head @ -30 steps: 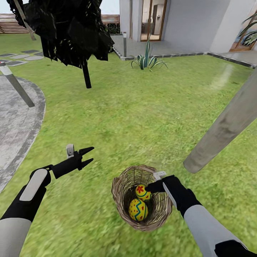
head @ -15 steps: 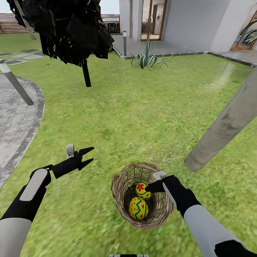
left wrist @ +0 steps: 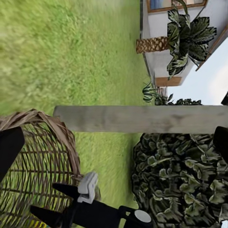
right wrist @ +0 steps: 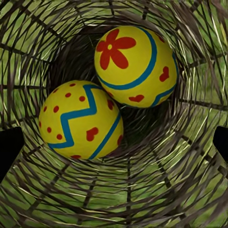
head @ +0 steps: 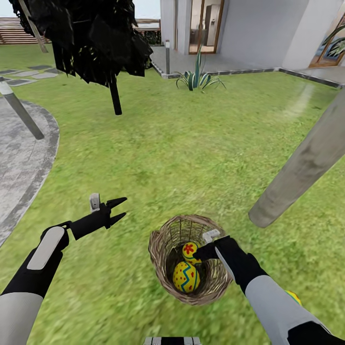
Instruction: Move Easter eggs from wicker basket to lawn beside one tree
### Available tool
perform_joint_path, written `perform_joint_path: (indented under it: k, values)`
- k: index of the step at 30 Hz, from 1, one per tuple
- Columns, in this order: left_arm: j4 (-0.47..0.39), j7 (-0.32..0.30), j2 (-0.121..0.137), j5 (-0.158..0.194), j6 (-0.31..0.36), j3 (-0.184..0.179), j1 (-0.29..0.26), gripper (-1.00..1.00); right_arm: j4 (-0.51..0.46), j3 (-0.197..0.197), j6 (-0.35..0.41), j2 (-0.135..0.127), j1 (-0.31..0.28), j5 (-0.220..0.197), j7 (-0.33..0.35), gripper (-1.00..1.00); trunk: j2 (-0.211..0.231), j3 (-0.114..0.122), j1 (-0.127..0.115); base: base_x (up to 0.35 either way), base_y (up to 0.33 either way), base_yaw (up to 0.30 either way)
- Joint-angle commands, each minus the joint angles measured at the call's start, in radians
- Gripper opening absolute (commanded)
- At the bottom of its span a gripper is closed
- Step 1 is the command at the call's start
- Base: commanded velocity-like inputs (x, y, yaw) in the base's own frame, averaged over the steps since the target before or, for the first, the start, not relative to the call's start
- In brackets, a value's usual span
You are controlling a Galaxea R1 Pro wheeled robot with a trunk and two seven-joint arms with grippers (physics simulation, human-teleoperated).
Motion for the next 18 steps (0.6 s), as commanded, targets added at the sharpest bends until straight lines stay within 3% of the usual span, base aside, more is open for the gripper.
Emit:
perform_joint_path:
  k: [1,5,18]
  values:
    - [-0.001,-0.006,0.000,-0.005,0.004,0.001,-0.001,1.00,-0.001,0.001,0.000,0.000,0.000,0.008,0.006,1.00,-0.008,-0.004,0.004,0.000,0.000,0.000]
    - [0.000,-0.006,0.000,-0.005,0.004,0.001,-0.001,1.00,-0.001,0.002,-0.006,0.000,0.000,0.008,0.006,1.00,-0.036,-0.016,0.019,0.000,0.000,0.000]
    - [0.003,-0.032,0.008,0.007,0.004,0.015,-0.001,1.00,-0.011,0.006,-0.007,-0.002,0.000,0.010,0.007,1.00,-0.036,-0.016,0.019,0.000,0.000,0.000]
